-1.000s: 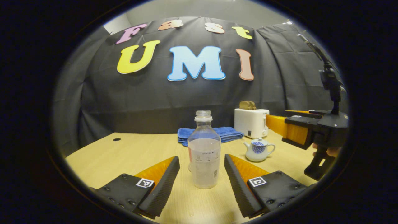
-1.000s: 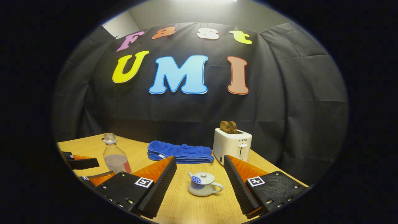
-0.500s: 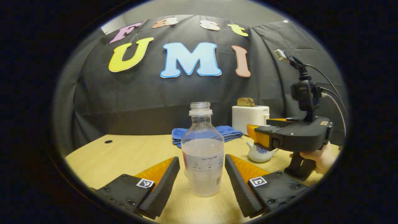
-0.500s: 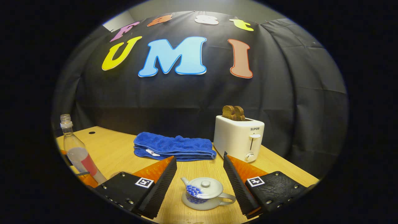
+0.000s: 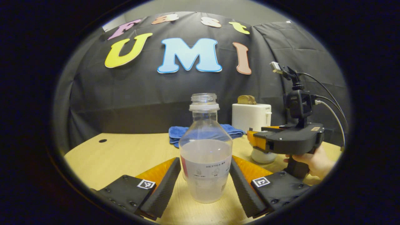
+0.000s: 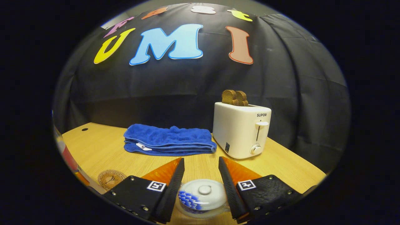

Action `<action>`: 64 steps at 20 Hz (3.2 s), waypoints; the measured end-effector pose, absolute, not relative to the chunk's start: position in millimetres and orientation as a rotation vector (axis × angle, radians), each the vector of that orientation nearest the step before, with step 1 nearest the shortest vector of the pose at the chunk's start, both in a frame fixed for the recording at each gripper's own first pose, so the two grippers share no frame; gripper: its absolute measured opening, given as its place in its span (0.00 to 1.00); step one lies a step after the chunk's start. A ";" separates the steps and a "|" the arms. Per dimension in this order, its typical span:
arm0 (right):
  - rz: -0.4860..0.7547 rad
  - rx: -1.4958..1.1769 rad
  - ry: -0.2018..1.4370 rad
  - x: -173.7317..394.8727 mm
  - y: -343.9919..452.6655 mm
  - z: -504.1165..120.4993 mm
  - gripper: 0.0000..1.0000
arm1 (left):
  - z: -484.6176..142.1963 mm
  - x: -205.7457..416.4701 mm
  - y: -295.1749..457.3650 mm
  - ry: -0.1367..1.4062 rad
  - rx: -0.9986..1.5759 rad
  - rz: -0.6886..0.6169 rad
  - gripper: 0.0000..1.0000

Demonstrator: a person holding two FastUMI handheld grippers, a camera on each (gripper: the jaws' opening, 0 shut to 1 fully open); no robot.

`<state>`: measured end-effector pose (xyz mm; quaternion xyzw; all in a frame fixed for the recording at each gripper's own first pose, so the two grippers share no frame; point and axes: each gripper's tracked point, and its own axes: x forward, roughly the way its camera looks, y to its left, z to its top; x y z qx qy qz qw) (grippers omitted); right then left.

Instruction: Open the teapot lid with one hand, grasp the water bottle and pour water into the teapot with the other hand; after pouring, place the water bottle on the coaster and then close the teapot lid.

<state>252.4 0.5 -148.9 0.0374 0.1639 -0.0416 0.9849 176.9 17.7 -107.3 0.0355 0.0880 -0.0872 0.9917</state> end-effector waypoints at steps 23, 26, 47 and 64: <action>-0.079 0.033 0.221 250.8 5.9 -118.9 0.07 | -110.5 173.7 24.0 0.187 0.053 -0.182 0.89; -0.084 0.045 0.169 245.7 0.9 -97.1 0.07 | -110.0 172.9 23.6 0.188 0.052 -0.178 0.87; -0.127 0.049 0.209 167.5 -93.2 -91.4 0.07 | -88.6 203.6 16.8 0.252 0.581 -0.201 0.84; -0.207 0.161 0.197 155.3 -135.4 -85.5 0.07 | -107.2 257.8 -54.8 0.229 1.389 -0.335 0.84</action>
